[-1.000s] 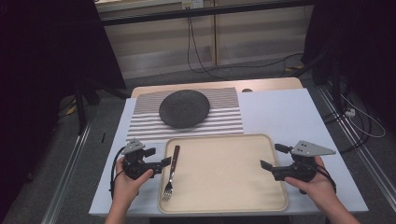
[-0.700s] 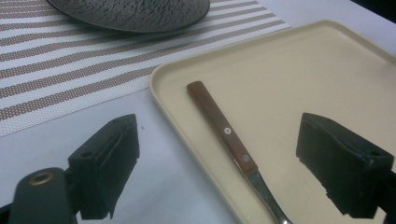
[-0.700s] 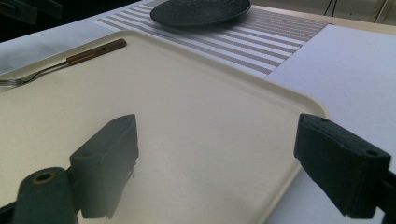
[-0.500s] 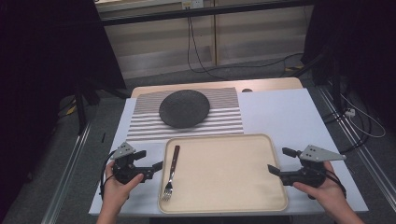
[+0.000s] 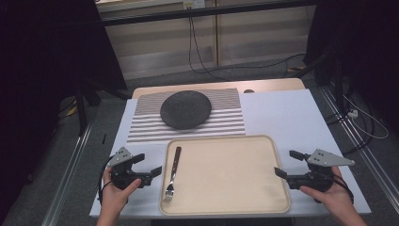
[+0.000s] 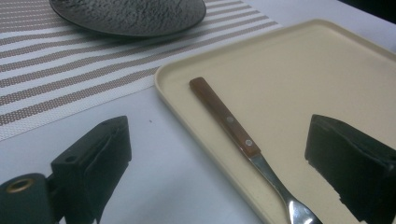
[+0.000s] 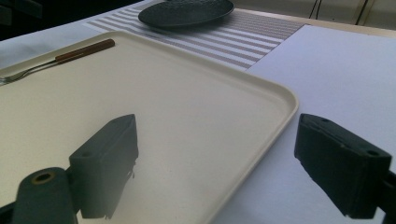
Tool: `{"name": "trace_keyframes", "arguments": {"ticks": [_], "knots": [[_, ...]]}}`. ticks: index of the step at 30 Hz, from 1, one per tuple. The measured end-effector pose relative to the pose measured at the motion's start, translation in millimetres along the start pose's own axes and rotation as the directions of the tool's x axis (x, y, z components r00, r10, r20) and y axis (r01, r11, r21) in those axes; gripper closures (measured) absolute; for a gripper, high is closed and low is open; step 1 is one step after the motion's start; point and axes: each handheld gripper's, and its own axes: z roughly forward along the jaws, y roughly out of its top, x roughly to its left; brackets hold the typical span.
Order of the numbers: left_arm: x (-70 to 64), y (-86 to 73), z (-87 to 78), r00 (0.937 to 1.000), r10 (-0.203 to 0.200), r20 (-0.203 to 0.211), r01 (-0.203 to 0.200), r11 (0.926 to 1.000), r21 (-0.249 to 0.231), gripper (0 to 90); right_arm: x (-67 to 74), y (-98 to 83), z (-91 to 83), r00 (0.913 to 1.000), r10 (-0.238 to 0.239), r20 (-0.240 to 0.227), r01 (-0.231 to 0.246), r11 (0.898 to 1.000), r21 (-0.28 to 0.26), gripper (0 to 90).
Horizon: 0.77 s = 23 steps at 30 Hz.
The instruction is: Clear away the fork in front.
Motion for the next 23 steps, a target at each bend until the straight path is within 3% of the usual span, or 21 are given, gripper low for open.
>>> {"name": "trace_keyframes", "arguments": {"ticks": [13,23], "knots": [[5.8,-6.8,-8.4,0.9998,-0.021,-0.003,0.021,0.9994,-0.026,7.4,-2.5,-4.3,-3.6,0.9999,0.012,0.003,-0.012,1.000,-0.016,13.6],[2.5,-5.9,-4.1,1.0000,-0.007,0.005,0.007,0.9999,-0.008,7.4,-3.9,-6.0,-1.6,1.0000,0.005,0.007,-0.005,1.000,-0.006,13.5]]}}
